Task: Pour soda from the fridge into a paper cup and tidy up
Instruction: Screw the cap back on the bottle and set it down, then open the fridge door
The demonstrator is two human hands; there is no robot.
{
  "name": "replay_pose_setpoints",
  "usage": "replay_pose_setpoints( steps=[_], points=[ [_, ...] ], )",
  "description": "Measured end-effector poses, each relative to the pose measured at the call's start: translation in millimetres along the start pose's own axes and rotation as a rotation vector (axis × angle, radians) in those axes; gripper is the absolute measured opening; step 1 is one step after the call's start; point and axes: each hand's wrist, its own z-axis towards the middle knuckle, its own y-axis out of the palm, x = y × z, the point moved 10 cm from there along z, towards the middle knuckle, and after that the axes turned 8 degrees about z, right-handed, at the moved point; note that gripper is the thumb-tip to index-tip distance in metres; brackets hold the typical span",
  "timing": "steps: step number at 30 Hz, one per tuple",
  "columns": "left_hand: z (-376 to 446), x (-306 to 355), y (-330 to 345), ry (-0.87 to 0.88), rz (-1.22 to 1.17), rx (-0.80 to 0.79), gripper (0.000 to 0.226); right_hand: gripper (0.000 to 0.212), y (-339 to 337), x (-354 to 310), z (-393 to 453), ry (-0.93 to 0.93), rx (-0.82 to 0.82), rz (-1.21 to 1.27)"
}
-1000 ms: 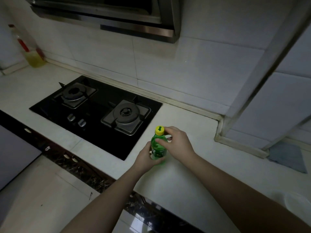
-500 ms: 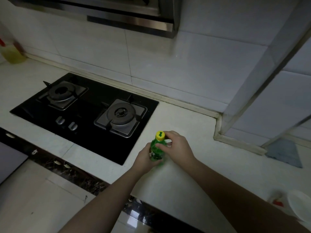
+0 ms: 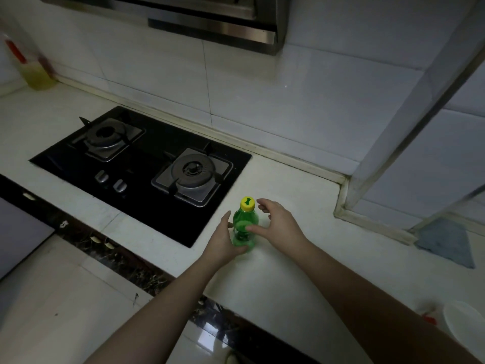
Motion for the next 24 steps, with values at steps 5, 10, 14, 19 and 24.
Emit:
replay_pose_setpoints(
  steps=[5,10,14,19,24],
  points=[
    [-35,0,-23,-0.087,0.172,0.065,0.091,0.047,-2,16,-21,0.075,-0.009,-0.017],
    [-77,17,-34,-0.057,0.403,0.057,0.064,0.043,11,23,-52,0.049,-0.12,-0.141],
    [-112,32,-39,-0.046,0.698,0.103,0.061,0.044,19,19,-76,-0.018,-0.181,-0.242],
    [-158,35,-52,-0.047,0.964,0.158,0.065,0.051,45,1,-102,-0.159,-0.284,-0.422],
    [-203,15,-70,-0.174,0.976,0.168,0.07,0.05,87,-34,-127,-0.327,-0.377,-0.549]
  ],
)
